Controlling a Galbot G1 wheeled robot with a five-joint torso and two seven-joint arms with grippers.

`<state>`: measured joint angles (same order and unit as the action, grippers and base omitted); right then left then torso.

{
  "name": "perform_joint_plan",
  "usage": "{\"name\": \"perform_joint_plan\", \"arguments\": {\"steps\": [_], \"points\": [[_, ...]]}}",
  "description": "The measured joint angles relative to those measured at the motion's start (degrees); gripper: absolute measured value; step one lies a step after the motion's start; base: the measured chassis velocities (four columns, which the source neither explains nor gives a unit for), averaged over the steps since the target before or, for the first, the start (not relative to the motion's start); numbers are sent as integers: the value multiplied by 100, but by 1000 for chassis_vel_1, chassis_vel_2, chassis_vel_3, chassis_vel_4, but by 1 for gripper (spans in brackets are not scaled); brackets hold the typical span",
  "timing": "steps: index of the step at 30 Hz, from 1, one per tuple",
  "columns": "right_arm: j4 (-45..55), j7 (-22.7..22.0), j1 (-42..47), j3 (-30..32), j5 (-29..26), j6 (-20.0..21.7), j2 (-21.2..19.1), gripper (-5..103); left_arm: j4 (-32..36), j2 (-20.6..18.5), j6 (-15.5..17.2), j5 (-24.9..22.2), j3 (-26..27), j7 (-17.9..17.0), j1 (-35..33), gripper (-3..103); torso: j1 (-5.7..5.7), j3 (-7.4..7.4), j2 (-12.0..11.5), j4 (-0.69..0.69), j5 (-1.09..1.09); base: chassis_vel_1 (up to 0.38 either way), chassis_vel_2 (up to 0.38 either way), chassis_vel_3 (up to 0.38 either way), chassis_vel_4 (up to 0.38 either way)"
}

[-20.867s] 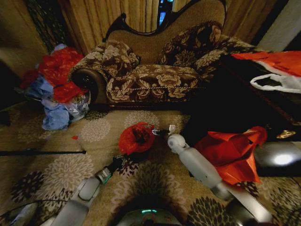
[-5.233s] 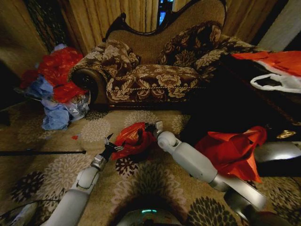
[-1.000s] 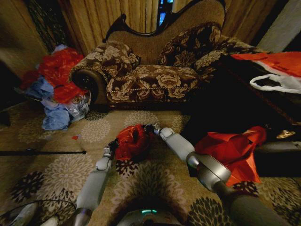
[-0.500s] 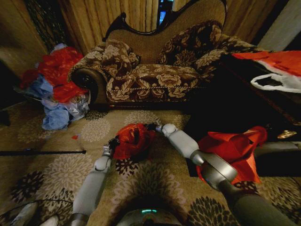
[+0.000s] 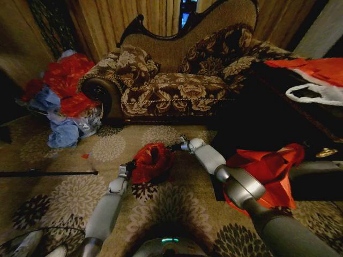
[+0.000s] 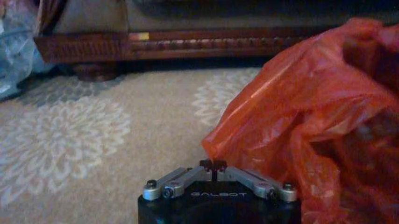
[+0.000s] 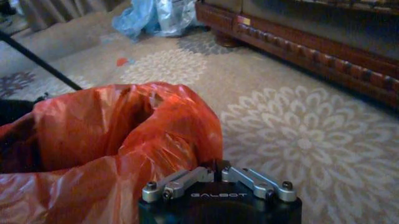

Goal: Place a garbage bag over the trash bin.

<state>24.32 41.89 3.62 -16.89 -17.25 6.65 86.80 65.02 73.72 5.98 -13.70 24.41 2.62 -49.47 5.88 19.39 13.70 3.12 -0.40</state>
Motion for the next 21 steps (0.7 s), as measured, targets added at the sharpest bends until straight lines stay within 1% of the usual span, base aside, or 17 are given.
{"name": "perform_joint_plan", "arguments": {"steps": [5, 7, 14, 18, 20, 21], "points": [[-29, -71, 51, 50, 44, -56, 32, 0, -268, 33, -2, 34, -3, -10, 75, 0, 0, 0, 0, -1, 0, 0, 0, 0, 0], [9, -85, 110, 48, 60, -64, 10, 0, -410, 69, -9, 63, -19, 11, 98, 0, 0, 0, 0, 1, -1, 0, 0, 0, 0], [77, -141, 211, 52, 95, -86, -11, 0, -588, 140, -8, 77, -100, 80, 123, 0, 0, 0, 0, 0, -1, 0, 0, 0, 0], [174, -159, 282, 57, 104, -81, -40, 0, -580, 131, 75, 88, -145, 206, 101, 0, 0, -1, 0, 1, -1, 0, 0, 0, 0], [217, -192, 343, 67, 105, -82, -56, 0, -556, 83, 195, 149, -161, 373, 48, 0, 0, 0, 0, 0, 0, 0, 0, 0, 0], [217, -192, 343, 67, 105, -82, -56, 0, -556, 83, 195, 149, -161, 373, 48, 0, 0, 0, 0, 0, 0, 0, 0, 0, 0]]}}
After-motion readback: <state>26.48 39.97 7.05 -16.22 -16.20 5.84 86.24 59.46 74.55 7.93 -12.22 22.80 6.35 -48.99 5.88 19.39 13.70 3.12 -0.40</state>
